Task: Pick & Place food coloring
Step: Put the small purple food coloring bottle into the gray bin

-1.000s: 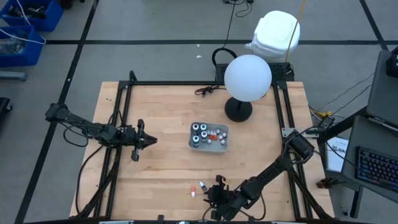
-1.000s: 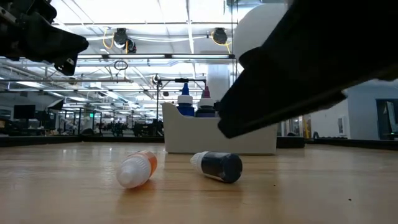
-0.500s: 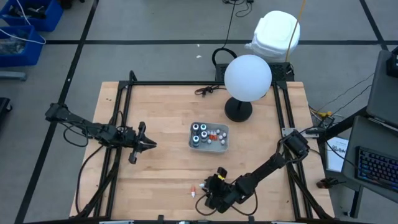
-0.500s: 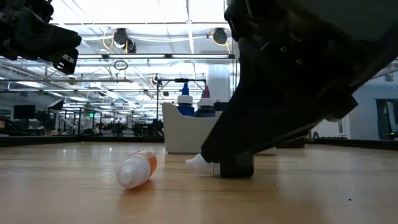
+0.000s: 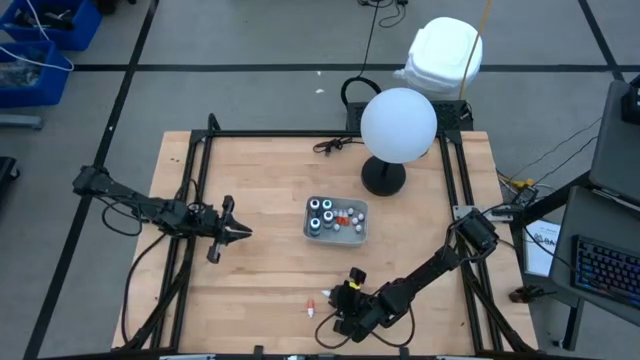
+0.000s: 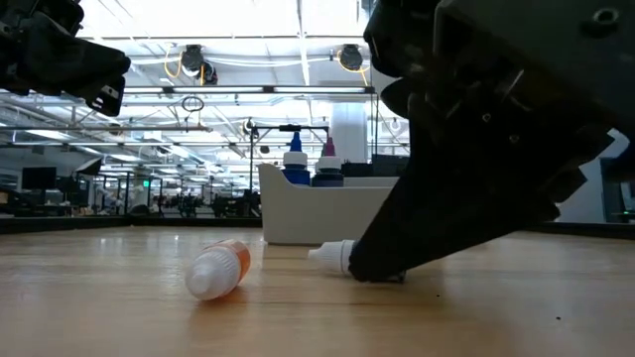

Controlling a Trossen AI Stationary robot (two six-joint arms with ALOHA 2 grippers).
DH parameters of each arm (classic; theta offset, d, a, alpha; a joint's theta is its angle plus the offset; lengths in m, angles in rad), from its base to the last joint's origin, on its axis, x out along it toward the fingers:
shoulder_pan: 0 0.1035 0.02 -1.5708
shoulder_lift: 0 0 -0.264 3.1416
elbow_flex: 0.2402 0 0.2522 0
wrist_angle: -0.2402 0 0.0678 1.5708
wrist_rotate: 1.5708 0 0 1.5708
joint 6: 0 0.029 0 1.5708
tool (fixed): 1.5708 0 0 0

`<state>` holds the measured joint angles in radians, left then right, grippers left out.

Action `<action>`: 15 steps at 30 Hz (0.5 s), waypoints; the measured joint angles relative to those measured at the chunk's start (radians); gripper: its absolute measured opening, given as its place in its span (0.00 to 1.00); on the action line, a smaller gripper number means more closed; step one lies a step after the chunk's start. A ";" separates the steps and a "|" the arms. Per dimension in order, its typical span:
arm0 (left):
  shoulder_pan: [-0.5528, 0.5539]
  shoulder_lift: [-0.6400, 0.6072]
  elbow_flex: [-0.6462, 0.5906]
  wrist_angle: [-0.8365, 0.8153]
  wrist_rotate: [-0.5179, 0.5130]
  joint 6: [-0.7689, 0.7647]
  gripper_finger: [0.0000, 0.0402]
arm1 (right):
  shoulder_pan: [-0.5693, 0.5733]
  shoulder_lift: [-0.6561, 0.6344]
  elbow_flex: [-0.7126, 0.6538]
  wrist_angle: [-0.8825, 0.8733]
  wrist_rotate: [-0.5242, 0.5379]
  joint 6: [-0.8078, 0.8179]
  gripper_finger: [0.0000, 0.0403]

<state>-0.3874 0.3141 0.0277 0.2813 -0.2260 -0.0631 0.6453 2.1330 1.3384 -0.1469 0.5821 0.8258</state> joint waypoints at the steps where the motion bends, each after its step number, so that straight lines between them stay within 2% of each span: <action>1: 0.000 0.000 0.000 0.000 0.000 -0.001 0.12 | 0.000 0.000 0.000 0.000 0.000 0.000 0.33; 8: 0.000 0.000 0.000 -0.003 0.015 -0.039 0.12 | -0.005 0.000 0.000 -0.001 0.005 -0.010 0.14; 15: -0.009 0.007 0.000 -0.008 0.077 -0.065 0.12 | -0.005 -0.003 -0.002 0.000 0.078 -0.102 0.13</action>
<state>-0.3963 0.3207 0.0277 0.2735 -0.1492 -0.1283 0.6403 2.1299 1.3359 -0.1472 0.6598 0.7241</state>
